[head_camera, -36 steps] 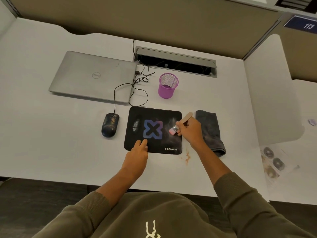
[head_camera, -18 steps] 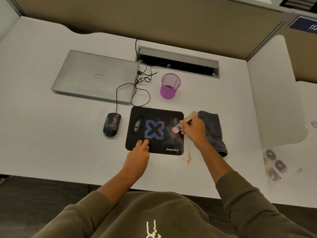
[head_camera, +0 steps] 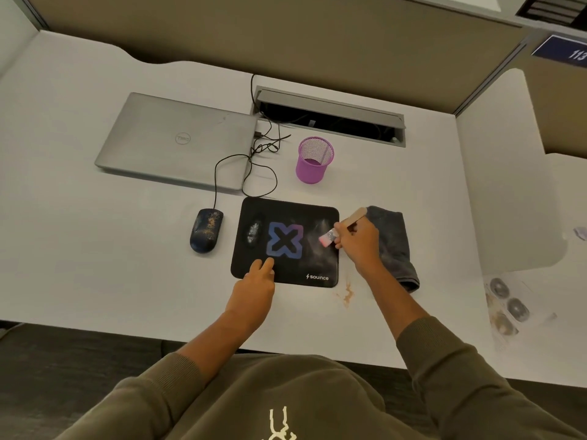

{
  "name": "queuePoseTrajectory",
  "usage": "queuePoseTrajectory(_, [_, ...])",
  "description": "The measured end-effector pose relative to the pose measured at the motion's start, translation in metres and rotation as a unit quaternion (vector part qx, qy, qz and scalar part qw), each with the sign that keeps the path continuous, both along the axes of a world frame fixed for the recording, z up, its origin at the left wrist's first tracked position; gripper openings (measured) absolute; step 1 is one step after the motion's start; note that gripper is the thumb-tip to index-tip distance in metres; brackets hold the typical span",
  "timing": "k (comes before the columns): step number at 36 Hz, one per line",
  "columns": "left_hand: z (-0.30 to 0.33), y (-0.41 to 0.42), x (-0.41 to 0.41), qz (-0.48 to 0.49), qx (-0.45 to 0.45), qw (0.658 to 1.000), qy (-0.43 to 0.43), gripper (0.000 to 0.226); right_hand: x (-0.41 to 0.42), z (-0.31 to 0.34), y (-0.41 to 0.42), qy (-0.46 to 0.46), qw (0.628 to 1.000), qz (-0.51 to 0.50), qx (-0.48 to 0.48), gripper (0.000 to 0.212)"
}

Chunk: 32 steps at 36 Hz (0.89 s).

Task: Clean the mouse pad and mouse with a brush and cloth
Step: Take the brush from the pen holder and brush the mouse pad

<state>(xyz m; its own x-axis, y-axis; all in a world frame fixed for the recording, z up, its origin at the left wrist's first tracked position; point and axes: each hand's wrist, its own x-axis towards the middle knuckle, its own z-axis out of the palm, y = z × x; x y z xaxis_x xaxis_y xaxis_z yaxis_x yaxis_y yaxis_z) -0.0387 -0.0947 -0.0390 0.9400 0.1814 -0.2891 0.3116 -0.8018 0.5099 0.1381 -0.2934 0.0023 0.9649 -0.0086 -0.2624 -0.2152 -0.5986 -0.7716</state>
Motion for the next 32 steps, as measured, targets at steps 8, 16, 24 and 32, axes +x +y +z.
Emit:
queuePoseTrajectory(8, [0.0022, -0.0012, -0.0005, 0.011, -0.008, 1.000, 0.005, 0.046, 0.0009, 0.0005, -0.0002, 0.004, 1.000, 0.015, -0.006, 0.021])
queuePoseTrajectory(16, [0.0001, -0.0011, -0.0008, 0.017, -0.015, 1.000, 0.007, 0.046, -0.0033, 0.0008, 0.0001, -0.003, 1.000, 0.022, -0.006, 0.019])
queuePoseTrajectory(24, [-0.0054, -0.0011, -0.0032, 0.015, -0.017, 1.000, -0.006, 0.044, -0.0013, -0.0002, -0.0014, 0.006, 0.999, 0.036, -0.018, 0.017])
queuePoseTrajectory(32, [-0.0034, -0.0020, -0.0015, 0.021, -0.017, 1.000, 0.009, 0.047, 0.0015, -0.0009, 0.0005, -0.017, 1.000, -0.015, 0.004, 0.023])
